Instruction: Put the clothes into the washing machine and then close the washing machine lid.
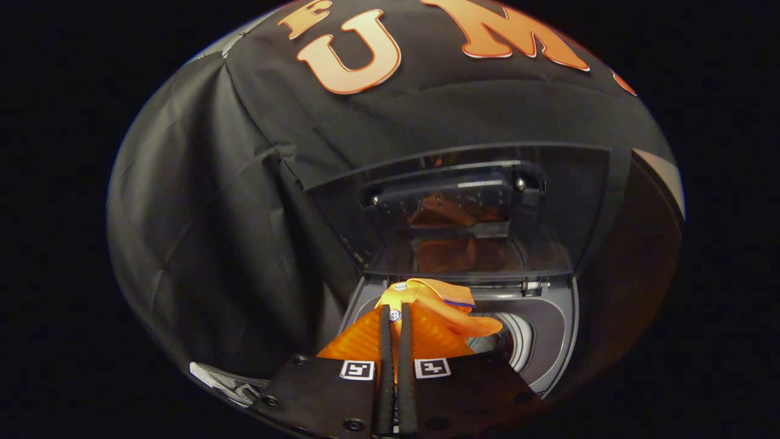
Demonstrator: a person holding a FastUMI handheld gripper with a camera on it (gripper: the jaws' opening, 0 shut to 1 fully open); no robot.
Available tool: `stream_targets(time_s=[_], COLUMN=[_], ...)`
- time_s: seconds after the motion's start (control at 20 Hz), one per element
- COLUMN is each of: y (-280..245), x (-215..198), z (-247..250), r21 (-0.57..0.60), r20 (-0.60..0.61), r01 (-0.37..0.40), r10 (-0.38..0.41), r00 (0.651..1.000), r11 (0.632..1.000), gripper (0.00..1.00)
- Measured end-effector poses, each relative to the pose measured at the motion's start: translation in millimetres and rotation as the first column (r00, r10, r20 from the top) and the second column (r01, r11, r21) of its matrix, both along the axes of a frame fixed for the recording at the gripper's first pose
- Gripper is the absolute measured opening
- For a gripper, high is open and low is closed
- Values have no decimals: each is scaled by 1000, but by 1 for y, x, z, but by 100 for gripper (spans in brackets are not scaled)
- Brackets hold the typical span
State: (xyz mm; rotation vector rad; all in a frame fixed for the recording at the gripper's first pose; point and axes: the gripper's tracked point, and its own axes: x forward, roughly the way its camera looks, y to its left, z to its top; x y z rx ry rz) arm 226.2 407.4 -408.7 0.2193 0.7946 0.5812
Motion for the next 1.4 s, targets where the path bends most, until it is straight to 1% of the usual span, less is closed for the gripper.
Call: stream_targets(time_s=[0.15, 0.4, 0.55, 0.7, 0.95, 1.05, 1.1, 1.15, 1.25, 1.3, 1.4], y=[1, -3, -3, -5, -5, -7, -9, -8, -7, -8, -10], x=[0, -4, -3, -1, -3, -4, -4, -2, 1, -1, -1], z=[-36, -104, -135, -162, -187, -194, -195, -190, -190, -189, -186], r21=[-40, -141, -155, -192, -219, -228, -231, -214, -214, -219, -227], r20=[-42, -133, -182, -216, -258, -266, -263, -250, -238, -240, -236], r01=[12, 27, 63, 73, 89, 104, 110, 121, 137, 137, 131], r10=[-13, -46, -91, -115, -145, -165, -171, -174, -187, -189, -185], r00=[999, 990, 979, 970, 955, 950, 949, 952, 953, 952, 954], r11=[999, 990, 986, 979, 972, 968, 967, 969, 967, 966, 965], gripper=[11, 11, 11, 11, 11, 15, 15, 18, 19, 25, 42])
